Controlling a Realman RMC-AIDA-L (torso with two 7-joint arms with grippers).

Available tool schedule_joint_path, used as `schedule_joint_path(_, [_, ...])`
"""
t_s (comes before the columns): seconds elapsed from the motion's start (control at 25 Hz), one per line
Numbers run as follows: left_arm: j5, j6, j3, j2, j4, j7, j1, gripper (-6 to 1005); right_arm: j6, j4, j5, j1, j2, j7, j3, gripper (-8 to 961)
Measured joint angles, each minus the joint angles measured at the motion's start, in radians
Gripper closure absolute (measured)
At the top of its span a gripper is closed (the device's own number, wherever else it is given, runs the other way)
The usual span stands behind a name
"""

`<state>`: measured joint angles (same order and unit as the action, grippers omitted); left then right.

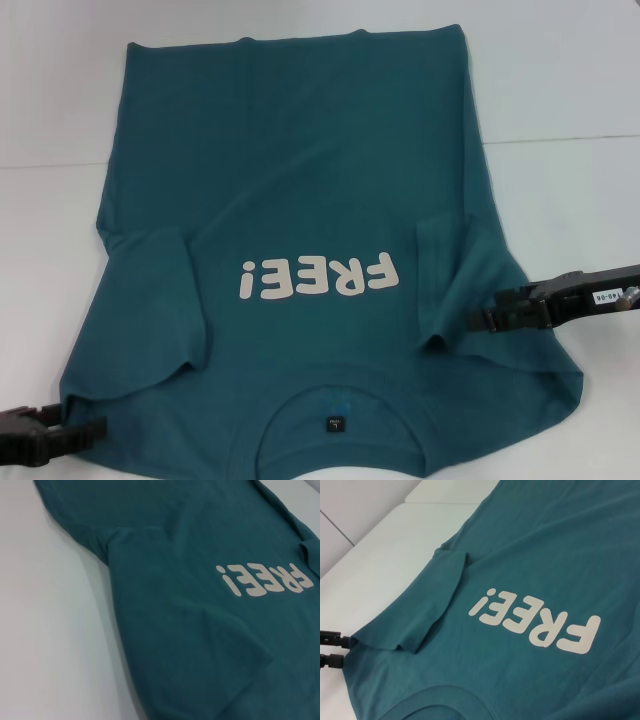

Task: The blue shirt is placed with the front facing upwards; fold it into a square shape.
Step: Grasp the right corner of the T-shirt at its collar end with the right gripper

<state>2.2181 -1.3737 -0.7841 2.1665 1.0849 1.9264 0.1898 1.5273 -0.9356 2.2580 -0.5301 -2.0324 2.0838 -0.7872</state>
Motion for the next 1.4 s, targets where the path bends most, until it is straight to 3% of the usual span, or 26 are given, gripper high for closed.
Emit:
schedule_joint_path(0.12, [0.009, 0.024, 0.0, -0.002, -0.025, 0.004, 0.017, 171, 0.0, 0.002, 0.0, -0.002, 0.0, 0.0, 0.0, 135])
schedule_joint_path(0.32, [0.025, 0.075, 0.0, -0.002, -0.046, 0.009, 0.034, 286, 0.0, 0.003, 0.0, -0.002, 0.0, 0.008, 0.0, 135])
schedule_joint_path(0.44, [0.031, 0.098, 0.001, -0.001, -0.047, 0.022, 0.038, 524, 0.004, 0.003, 0.001, -0.002, 0.0, 0.017, 0.001, 135])
schedule_joint_path(0.68, [0.054, 0.132, -0.001, -0.001, -0.047, 0.054, 0.037, 730, 0.009, 0.003, 0.0, -0.005, 0.0, 0.026, 0.0, 136])
schedule_joint_path(1.04, [0.054, 0.114, -0.001, 0.003, -0.04, 0.062, 0.03, 909, 0.01, 0.003, -0.003, -0.008, 0.002, 0.041, 0.013, 136])
schedule_joint_path(1.28, [0.016, 0.07, 0.003, 0.003, -0.005, 0.062, 0.026, 949, 0.065, -0.011, -0.005, -0.012, 0.023, 0.122, 0.023, 135])
schedule_joint_path(1.4, [0.001, 0.051, 0.004, 0.004, 0.018, 0.062, 0.022, 950, 0.112, -0.021, -0.005, -0.022, 0.048, 0.188, 0.028, 131])
